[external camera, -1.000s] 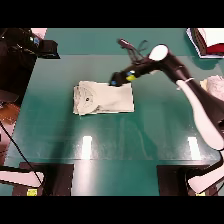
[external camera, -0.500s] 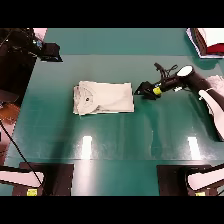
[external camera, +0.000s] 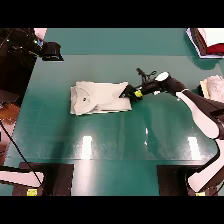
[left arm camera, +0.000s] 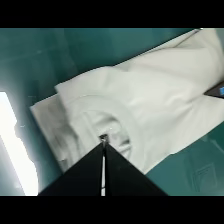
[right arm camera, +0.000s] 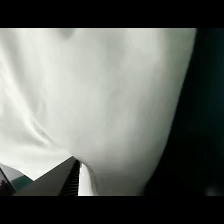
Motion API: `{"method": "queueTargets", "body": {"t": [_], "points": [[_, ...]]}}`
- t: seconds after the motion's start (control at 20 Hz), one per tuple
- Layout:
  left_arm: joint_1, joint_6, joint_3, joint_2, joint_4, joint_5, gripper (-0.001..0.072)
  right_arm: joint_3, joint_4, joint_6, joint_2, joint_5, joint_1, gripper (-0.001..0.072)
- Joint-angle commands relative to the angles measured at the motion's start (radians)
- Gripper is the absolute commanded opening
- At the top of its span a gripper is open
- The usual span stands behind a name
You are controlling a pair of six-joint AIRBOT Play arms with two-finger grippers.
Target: Fold the shirts.
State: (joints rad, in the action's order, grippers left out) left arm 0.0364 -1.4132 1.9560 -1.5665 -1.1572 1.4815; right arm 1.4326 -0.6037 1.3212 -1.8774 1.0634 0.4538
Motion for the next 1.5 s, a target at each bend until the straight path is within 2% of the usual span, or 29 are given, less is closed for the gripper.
{"method": "queueTargets", "body": {"t": [0.0,0.05,0.1,0.3,0.55,0.7,0.95,1.2,1.35,1.45], "points": [[-0.001,-0.001,0.0,0.0,0.062,-0.001,0.0026,0.08,0.008,-0.035,-0.044,-0.01,0.051,0.0241],[-0.001,-0.001,0.0,0.0,0.079,0.0,0.0026,0.09,0.006,-0.043,-0.044,-0.008,0.054,0.0102],[-0.001,-0.001,0.0,0.0,0.097,0.0,0.0026,0.101,0.001,-0.043,-0.044,-0.005,0.05,0.0015],[0.044,0.0,0.0,0.0,0.121,0.003,0.0026,0.118,-0.01,-0.042,0.031,0.011,-0.035,0.0014],[0.158,0.0,0.0,0.0,0.121,-0.052,0.0026,0.118,-0.283,0.099,0.282,0.031,-0.304,0.0013],[0.222,0.0,0.0,0.0,0.12,-0.121,0.0026,0.118,-0.362,0.115,0.404,0.038,-0.517,0.0014],[0.315,0.0,0.0,0.0,0.12,-0.23,0.0026,0.118,-0.359,0.111,0.46,0.016,-0.825,0.0014],[0.351,-0.001,0.0,0.0,0.118,-0.233,0.0026,0.119,-0.325,0.102,0.431,-0.11,-0.96,0.0014],[0.351,-0.001,0.0,0.0,0.117,-0.233,0.0026,0.169,-0.204,0.021,0.431,-0.148,-0.994,0.0014],[0.351,0.0,0.0,0.0,0.117,-0.233,0.0026,0.251,-0.2,-0.043,0.432,-0.134,-1.0,0.0013]]}}
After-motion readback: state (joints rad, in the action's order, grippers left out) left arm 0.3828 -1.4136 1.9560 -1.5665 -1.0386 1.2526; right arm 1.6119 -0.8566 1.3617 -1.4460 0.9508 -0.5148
